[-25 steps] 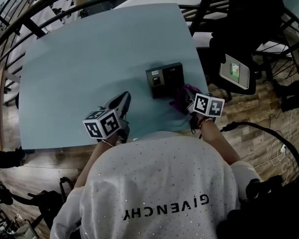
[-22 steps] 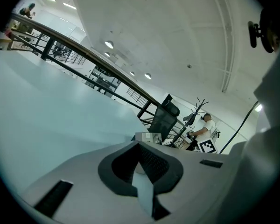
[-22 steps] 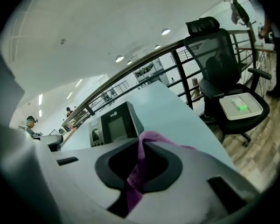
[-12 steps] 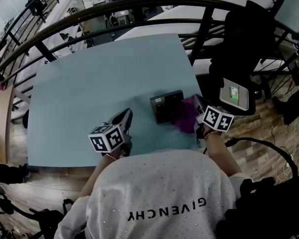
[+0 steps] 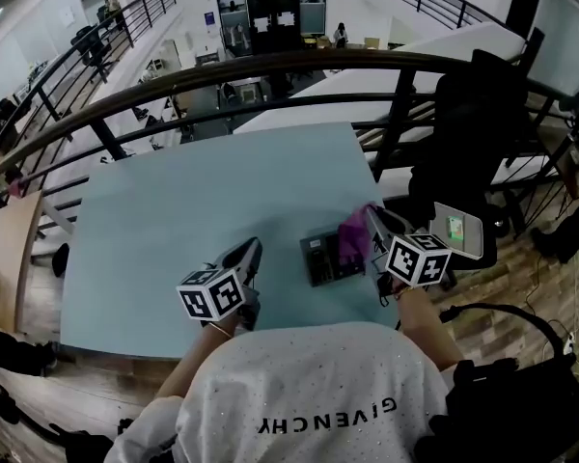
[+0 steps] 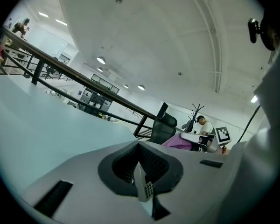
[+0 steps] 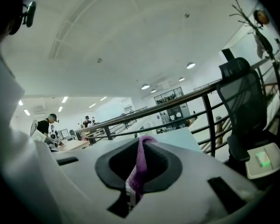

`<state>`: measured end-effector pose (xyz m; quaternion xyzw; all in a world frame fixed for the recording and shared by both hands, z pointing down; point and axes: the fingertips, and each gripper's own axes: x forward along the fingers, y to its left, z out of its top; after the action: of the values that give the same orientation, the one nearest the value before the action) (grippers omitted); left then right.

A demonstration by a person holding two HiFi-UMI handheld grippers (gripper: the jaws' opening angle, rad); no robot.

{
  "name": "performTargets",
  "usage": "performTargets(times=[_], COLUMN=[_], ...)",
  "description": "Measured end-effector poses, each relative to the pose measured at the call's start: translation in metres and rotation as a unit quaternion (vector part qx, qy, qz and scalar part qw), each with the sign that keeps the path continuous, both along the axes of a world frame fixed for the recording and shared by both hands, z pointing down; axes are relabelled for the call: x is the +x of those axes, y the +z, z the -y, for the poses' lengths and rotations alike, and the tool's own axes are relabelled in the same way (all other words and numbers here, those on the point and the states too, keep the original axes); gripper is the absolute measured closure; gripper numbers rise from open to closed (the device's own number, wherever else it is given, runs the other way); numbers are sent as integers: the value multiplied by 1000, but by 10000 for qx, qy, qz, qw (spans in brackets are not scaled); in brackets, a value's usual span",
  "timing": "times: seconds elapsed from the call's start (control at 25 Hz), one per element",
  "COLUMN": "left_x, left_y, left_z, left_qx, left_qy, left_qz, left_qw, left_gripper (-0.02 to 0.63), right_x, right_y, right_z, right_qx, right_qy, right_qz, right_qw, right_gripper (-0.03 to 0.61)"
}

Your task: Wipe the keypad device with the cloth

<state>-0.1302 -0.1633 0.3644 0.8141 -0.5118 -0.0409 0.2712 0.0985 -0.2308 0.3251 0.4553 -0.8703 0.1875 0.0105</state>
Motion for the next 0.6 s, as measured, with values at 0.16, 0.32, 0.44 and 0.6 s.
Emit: performTargets(times=[0.16, 0.32, 0.44, 0.6], left_x=[1, -6, -10, -17], left_y=[-6, -14, -10, -5], left_z=[-3, -1, -2, -5], left_qx=[97, 186, 172, 125], left_qy=[78, 45, -5, -80], left_qz=[-3, 93, 101, 102], left_qw=[9999, 9998, 9998, 9998], left_gripper=[614, 614, 614, 614], right_x=[-8, -8, -7, -7], right_y=[-14, -23, -21, -15], right_z=[-4, -3, -1, -1], right_qx=[316, 364, 402, 336], right_qy=[-105, -60, -5, 20], right_qz=[-331, -337, -463, -467], right_qw=[9989, 9987, 9981, 9983], right_gripper=[560, 560, 561, 561])
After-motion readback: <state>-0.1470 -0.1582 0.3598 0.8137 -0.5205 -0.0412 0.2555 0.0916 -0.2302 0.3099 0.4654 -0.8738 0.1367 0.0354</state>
